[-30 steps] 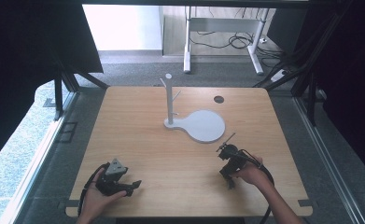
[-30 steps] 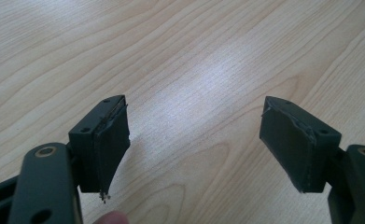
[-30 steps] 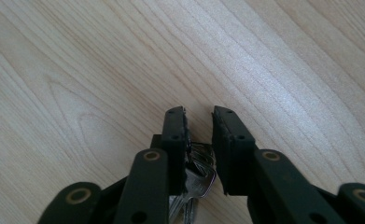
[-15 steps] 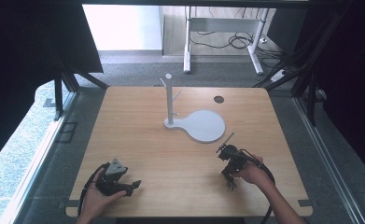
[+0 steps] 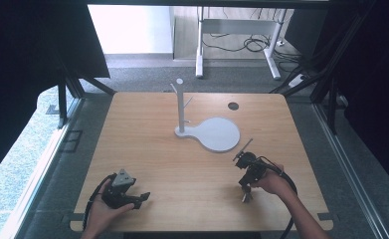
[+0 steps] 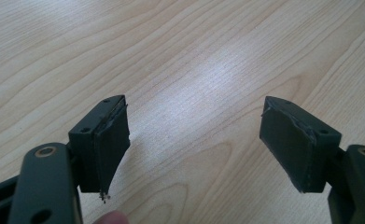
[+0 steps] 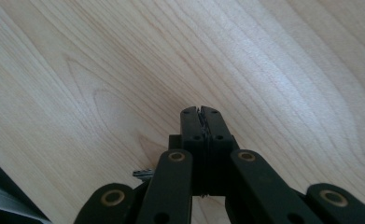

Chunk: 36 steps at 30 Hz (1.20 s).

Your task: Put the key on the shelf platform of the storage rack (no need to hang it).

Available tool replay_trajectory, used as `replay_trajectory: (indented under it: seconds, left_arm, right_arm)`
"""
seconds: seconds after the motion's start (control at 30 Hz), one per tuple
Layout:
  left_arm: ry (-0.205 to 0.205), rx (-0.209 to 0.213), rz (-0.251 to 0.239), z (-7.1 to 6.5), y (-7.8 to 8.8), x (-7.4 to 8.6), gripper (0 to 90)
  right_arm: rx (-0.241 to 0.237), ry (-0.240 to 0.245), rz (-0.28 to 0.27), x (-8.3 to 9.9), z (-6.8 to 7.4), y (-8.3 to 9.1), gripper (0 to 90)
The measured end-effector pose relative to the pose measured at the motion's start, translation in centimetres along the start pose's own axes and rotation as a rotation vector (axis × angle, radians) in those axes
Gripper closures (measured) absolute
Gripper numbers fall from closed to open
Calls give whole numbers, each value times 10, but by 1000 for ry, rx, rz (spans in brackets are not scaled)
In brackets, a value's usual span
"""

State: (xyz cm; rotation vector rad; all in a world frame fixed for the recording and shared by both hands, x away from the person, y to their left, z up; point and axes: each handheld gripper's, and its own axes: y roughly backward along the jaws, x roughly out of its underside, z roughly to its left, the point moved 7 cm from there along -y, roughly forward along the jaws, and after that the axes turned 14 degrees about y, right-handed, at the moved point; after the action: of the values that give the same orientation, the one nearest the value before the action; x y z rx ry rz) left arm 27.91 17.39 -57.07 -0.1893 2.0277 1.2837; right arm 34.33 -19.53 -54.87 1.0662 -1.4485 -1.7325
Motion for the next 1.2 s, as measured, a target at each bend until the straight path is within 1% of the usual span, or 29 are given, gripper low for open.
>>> replay_trajectory:
  seconds: [0.03, 0.1, 0.17, 0.23, 0.27, 0.3, 0.43, 0.53, 0.67, 0.77, 1.07, 1.2]
  left_arm:
    - [0, 0, -1, 0, 0, 0, 244]
    - [1, 1, -2, 0, 1, 0, 244]
    - [5, 0, -2, 0, 1, 0, 245]
    - [2, 4, -3, 0, 0, 0, 244]
    - [0, 5, -2, -1, 0, 0, 244]
    - [0, 4, -2, -1, 0, 0, 244]
    - [3, 4, -6, 0, 1, -1, 244]
    - [7, 3, -6, 0, 1, -1, 244]
    - [2, 4, -6, 0, 1, -1, 244]
    - [7, 4, -6, 0, 2, -1, 244]
    - [2, 4, -5, 0, 1, -1, 244]
    - [7, 4, -6, 0, 1, -1, 244]
  right_arm:
    - [2, 2, -9, 0, -1, 4, 899]
    - [3, -2, -8, 0, -1, 7, 899]
    - [9, 2, -24, 0, -3, 13, 900]
    - [8, -2, -27, 0, -4, 15, 900]
    - [15, -1, -27, 0, -5, 18, 900]
    - [15, -1, -27, 0, -5, 18, 900]
    - [31, -2, -47, -2, -8, 28, 900]
    - [33, -1, -52, -3, -8, 32, 900]
    - [41, 1, -57, -3, -10, 37, 900]
    - [46, -5, -64, -3, -11, 42, 900]
    - [63, -14, -72, -2, -15, 56, 900]
    - [65, -17, -71, -2, -16, 57, 900]
